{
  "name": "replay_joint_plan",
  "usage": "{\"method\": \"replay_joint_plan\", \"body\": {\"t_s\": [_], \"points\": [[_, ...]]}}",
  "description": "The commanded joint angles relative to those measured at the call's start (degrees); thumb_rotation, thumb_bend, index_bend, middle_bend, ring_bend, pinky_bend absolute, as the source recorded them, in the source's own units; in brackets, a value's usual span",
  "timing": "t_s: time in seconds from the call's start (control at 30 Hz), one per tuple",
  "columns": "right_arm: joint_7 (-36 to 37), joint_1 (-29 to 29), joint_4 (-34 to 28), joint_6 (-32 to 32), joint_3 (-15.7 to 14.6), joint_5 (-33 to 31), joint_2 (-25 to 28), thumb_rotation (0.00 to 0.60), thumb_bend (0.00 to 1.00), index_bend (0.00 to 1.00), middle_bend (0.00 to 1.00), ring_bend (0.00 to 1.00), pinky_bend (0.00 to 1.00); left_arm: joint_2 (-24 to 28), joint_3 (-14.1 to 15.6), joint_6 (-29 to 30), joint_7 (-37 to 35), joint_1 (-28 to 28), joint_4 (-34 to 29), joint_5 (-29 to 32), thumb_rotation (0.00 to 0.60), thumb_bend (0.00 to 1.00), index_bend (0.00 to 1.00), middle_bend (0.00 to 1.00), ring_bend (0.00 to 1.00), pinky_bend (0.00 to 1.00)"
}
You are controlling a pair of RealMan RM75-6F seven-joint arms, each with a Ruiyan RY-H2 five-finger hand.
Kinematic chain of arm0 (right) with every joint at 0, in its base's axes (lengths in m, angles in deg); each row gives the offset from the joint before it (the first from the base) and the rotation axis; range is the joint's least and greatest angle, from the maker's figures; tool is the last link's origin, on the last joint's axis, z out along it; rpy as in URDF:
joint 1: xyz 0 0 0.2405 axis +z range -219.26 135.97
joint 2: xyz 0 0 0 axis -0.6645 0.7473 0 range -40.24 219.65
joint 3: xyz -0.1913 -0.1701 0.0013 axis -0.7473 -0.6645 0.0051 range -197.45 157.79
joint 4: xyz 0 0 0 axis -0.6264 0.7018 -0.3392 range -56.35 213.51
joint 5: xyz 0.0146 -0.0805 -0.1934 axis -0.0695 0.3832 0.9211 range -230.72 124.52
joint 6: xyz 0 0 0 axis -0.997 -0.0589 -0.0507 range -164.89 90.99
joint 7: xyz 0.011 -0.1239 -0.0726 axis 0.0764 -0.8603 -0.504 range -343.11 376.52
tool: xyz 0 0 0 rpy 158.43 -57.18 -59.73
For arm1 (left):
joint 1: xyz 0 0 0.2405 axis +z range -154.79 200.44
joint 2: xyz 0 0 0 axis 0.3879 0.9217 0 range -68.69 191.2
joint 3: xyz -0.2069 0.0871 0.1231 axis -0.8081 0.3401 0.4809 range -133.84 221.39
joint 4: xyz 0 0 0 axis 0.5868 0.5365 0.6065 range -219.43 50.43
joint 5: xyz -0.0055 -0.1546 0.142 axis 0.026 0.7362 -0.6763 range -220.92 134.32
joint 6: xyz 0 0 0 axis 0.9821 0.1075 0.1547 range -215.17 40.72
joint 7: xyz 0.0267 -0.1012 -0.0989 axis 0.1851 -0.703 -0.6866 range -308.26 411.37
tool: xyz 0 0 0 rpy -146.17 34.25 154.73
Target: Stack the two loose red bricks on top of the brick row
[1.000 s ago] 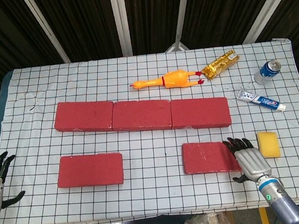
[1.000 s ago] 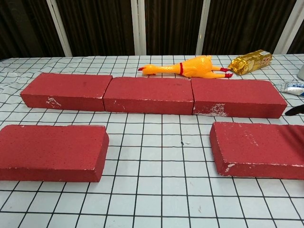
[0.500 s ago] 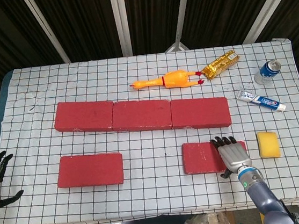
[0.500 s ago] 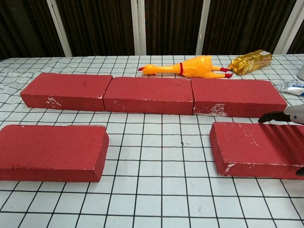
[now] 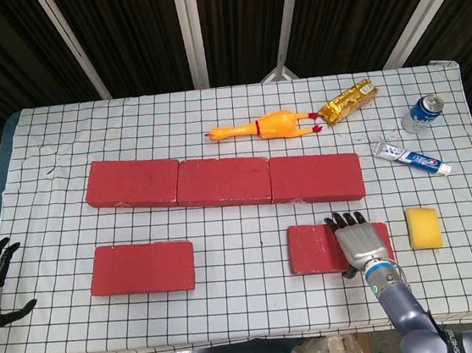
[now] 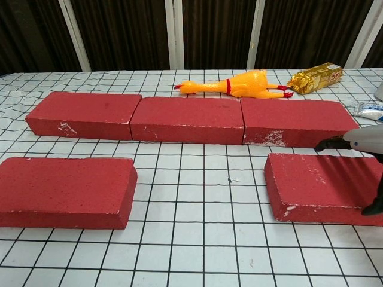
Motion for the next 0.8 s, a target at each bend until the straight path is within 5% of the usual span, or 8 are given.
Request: {"method": "replay_joint_plan", "body": {"t_s": [0.03, 0.3, 0.8], "points": [[0.14, 0.48, 0.34, 0.22, -0.21, -0.56, -0.38, 0.600, 0.16, 0.02, 0.02, 0.00, 0.00, 0.04, -0.04, 0.08, -0.10, 0.03, 0.00, 0.08, 0.600, 0.00, 0.12, 0.03, 0.00, 0.02], [1.04, 1.33, 2.46, 1.70, -0.68, -0.99, -2.08, 0.600, 0.16, 0.04, 0.12, 0.01, 0.00, 0.26, -0.02, 0.02, -0.50, 0.03, 0.04, 0.19, 0.600, 0.00, 0.12, 0.03, 0.00, 0.02], [2.45, 1.21, 3.19, 4.17, -1.67, 2.12, -2.99, 0.600, 0.16, 0.23, 0.22, 0.19, 0.00, 0.38, 0.21, -0.70, 0.35, -0.16, -0.34, 0.69, 0.600, 0.00, 0.12, 0.02, 0.00, 0.02]]}}
